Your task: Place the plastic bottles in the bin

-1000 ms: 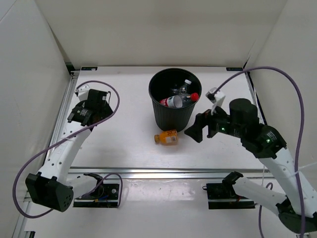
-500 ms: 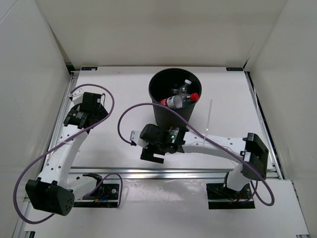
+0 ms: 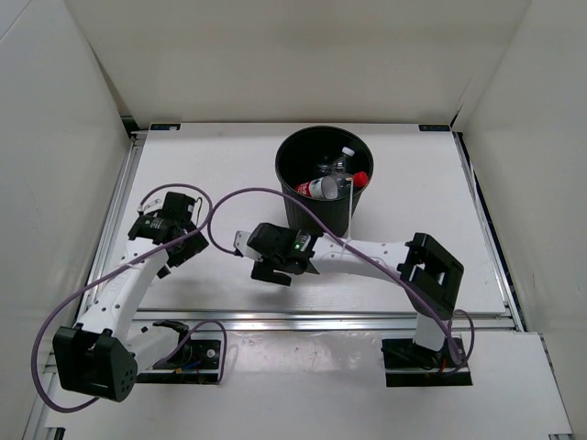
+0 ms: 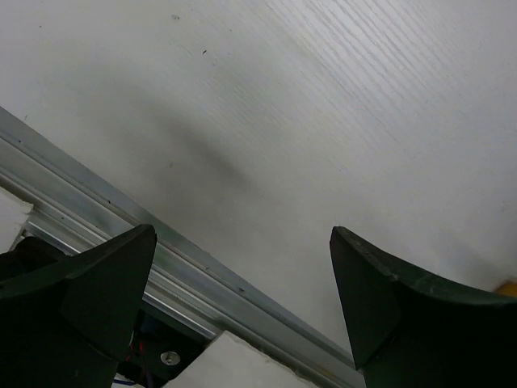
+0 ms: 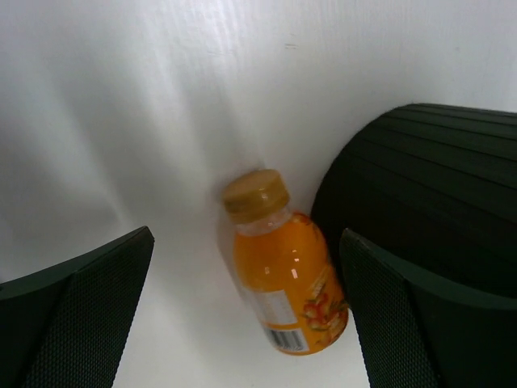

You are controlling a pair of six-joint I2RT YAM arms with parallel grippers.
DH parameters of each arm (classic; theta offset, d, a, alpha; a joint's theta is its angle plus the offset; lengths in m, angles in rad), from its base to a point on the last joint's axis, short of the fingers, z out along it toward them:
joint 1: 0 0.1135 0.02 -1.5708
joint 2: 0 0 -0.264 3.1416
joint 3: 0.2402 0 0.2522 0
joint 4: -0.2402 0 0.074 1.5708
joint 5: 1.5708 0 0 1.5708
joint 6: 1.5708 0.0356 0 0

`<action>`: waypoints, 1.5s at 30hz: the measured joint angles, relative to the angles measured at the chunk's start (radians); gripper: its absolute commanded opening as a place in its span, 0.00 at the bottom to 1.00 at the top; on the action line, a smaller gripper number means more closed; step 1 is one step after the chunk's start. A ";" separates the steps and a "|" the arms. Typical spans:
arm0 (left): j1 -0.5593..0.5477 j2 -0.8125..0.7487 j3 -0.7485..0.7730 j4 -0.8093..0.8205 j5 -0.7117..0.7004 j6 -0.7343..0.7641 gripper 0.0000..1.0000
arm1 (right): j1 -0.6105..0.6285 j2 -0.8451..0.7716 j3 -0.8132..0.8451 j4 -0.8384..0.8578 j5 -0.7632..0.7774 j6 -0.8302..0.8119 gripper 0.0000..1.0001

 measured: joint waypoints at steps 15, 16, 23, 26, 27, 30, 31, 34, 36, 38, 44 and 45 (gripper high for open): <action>0.000 -0.021 0.000 -0.021 0.028 0.030 1.00 | -0.137 0.018 -0.091 0.071 0.020 0.008 1.00; 0.000 -0.021 0.000 -0.021 0.028 0.030 1.00 | -0.140 0.018 -0.100 0.069 0.014 0.016 0.99; 0.000 -0.020 0.000 -0.025 0.028 0.029 1.00 | -0.154 0.018 -0.113 0.023 -0.068 0.084 0.90; 0.000 -0.020 0.000 -0.028 0.027 0.025 1.00 | -0.156 0.018 -0.114 0.005 -0.115 0.116 0.80; 0.000 -0.020 0.000 -0.030 0.027 0.023 1.00 | -0.158 0.018 -0.114 -0.002 -0.129 0.127 0.78; 0.000 -0.020 0.000 -0.035 0.026 0.019 1.00 | -0.159 0.018 -0.114 -0.028 -0.177 0.156 0.64; 0.001 -0.020 0.000 -0.036 0.026 0.018 1.00 | -0.159 0.018 -0.114 -0.037 -0.188 0.165 0.56; 0.006 -0.020 0.000 -0.041 0.025 0.013 1.00 | -0.160 0.018 -0.100 -0.082 -0.235 0.212 0.48; 0.011 -0.020 0.000 -0.041 0.021 0.011 1.00 | -0.157 0.018 -0.076 -0.142 -0.271 0.248 0.46; 0.021 -0.020 0.000 -0.040 0.019 0.011 1.00 | -0.147 0.016 -0.026 -0.220 -0.303 0.289 0.46; 0.083 -0.020 -0.005 -0.012 0.014 0.000 1.00 | -0.074 -0.018 0.383 -0.420 -0.340 0.373 0.44; 0.094 -0.020 -0.009 -0.005 0.017 -0.004 1.00 | -0.069 -0.026 0.467 -0.434 -0.334 0.378 0.44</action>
